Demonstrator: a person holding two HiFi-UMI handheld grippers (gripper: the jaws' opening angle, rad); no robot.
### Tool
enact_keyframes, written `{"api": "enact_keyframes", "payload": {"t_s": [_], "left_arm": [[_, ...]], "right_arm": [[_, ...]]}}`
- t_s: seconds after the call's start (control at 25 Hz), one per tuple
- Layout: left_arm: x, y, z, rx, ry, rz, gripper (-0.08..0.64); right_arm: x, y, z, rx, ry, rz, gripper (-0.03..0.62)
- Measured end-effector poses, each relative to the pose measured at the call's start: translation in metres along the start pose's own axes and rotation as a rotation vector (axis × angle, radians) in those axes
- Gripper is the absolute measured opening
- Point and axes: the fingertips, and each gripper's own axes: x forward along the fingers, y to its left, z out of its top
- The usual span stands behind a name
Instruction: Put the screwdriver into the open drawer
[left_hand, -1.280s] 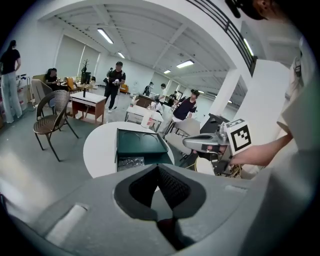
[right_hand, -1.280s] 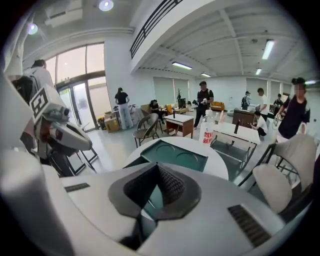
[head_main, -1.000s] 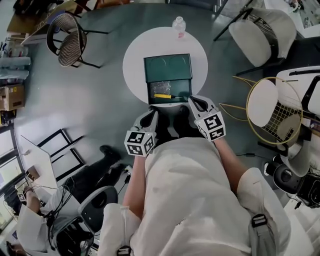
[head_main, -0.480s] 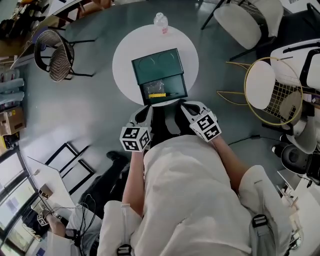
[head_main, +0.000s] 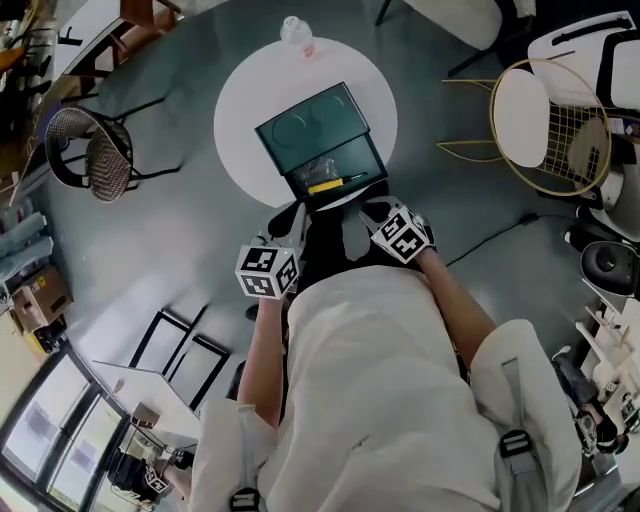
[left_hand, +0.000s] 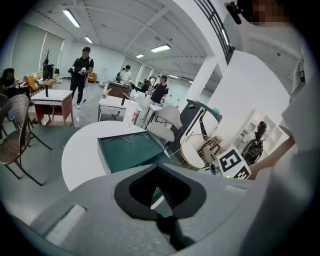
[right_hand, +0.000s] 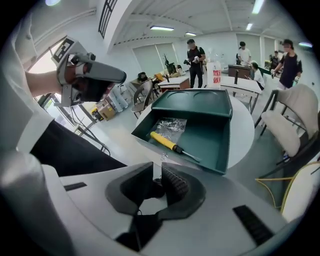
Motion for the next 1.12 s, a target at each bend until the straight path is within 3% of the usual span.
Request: {"api": "enact_keyframes", "payload": {"t_s": [0.28,0.52,1.12], "left_arm": [[-0.009,0.027,-0.004,0.055,0.080,-0.062,0.012],[-0.013,0.033,-0.012,0.089,0.133,-0.109,0.012],[-0.010,0.028,-0.017,0.123,0.149,-0.187,0.012]], "right_arm": [[0.053,-0.002,-0.007,0.126,0.064,-0.097,0.091],[0.068,-0.017,-0.007,0.230,0.035,-0.224,0.101],[0.064,-0.012,0.001,0.260,0.005,-0.260,0.071]]}}
